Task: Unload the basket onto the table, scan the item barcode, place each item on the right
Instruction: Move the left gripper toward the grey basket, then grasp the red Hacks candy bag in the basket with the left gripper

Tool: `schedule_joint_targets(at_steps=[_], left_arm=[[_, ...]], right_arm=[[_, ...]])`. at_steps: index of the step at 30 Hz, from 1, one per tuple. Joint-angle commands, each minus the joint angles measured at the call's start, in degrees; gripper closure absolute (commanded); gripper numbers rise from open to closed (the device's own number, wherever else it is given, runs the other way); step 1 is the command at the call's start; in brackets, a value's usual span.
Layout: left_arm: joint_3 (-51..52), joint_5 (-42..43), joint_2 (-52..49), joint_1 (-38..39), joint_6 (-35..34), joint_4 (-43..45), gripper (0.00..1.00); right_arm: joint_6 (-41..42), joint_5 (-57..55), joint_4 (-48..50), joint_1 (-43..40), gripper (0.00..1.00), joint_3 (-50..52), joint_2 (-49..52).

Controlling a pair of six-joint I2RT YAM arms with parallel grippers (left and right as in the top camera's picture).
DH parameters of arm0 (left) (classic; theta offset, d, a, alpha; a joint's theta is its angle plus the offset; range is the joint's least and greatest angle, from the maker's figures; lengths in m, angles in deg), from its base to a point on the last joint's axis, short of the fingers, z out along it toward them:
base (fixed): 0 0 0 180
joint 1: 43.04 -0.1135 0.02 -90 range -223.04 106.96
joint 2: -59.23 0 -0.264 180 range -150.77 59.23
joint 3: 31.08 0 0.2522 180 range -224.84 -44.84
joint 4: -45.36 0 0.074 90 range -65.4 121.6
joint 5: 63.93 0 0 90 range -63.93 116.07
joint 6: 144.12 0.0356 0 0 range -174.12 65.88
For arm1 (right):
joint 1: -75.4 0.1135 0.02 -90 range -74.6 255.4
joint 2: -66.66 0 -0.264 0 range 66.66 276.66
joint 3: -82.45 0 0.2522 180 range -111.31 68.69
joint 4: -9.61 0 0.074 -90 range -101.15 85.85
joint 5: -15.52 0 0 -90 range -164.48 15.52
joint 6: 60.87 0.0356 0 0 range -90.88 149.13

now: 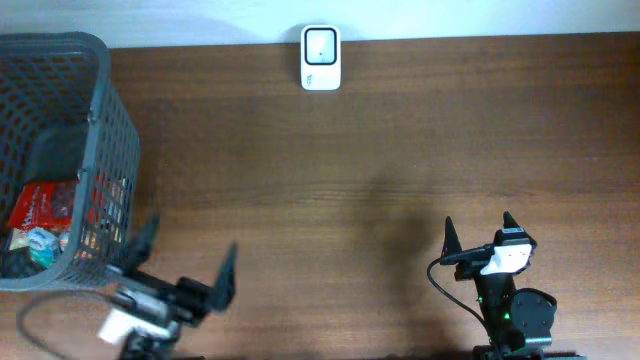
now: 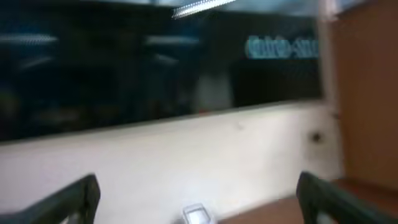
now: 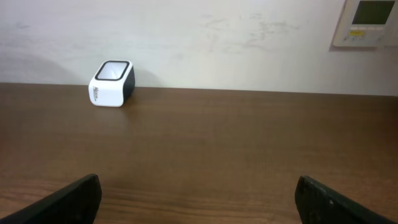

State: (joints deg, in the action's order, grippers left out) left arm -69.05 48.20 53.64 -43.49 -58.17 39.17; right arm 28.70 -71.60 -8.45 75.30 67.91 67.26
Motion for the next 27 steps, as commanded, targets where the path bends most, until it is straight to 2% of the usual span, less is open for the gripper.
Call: schedule_joint_targets(at_steps=[1,2,3,4,5,7,9,11,12,14,16,18,20,23,27], left_arm=[[-24.46,-7.96,-16.11,0.02,2.86,-28.02,0.01],[-31.89,0.5,-22.82,0.02,2.8,-36.17,0.01],[-35.87,6.16,-26.82,0.02,2.82,-39.32,0.01],[-39.19,7.54,-30.82,0.02,2.84,-39.06,0.01],[-42.97,4.48,-35.01,-0.11,2.78,-39.32,0.01],[-55.65,-6.93,-46.05,-0.15,0.0,-48.65,0.01],[-71.73,-15.63,-58.4,-0.15,0.09,-64.06,0.01],[-96.43,-28.44,-75.97,-0.76,0.2,-80.04,0.01],[-102.71,-31.76,-80.35,-2.29,-0.85,-81.57,0.01],[-112.19,-35.17,-87.56,-10.25,-11.54,-82.44,0.01],[-113.66,-30.21,-91.06,-22.45,-15.13,-83.14,0.01],[-113.5,-30.05,-92.8,-28.74,-20.41,-86.55,0.01],[-113.5,-30.1,-95.97,-34.49,-22.47,-92.35,0.01],[-113.2,-34.14,-101.94,-36.59,-22.45,-97.61,0.01],[-111.54,-33.92,-110.79,-33.24,-22.45,-95.71,0.01]], right_arm=[[0.02,0.09,-0.04,-0.31,0.01,0.46,-0.42],[0.02,0.09,-0.04,-0.31,0.02,0.46,-0.42],[0.02,0.09,-0.04,-0.31,0.01,0.46,-0.42],[0.02,0.09,-0.04,-0.31,0.02,0.46,-0.42],[0.02,0.09,-0.04,-0.31,0.01,0.46,-0.42],[0.02,0.09,-0.04,-0.31,0.01,0.46,-0.42],[0.02,0.09,-0.04,-0.31,0.01,0.46,-0.42],[0.02,0.09,-0.04,-0.31,0.01,0.46,-0.42],[0.02,0.09,-0.04,-0.31,0.02,0.46,-0.42],[0.02,0.09,-0.04,-0.31,0.01,0.46,-0.42],[0.02,0.09,-0.04,-0.31,0.02,0.46,-0.42],[0.02,0.09,-0.04,-0.31,0.02,0.46,-0.42],[0.02,0.09,-0.04,-0.31,0.02,0.46,-0.42],[0.02,0.09,-0.04,-0.31,0.02,0.46,-0.42],[0.02,0.09,-0.04,-0.31,0.01,0.46,-0.42]])
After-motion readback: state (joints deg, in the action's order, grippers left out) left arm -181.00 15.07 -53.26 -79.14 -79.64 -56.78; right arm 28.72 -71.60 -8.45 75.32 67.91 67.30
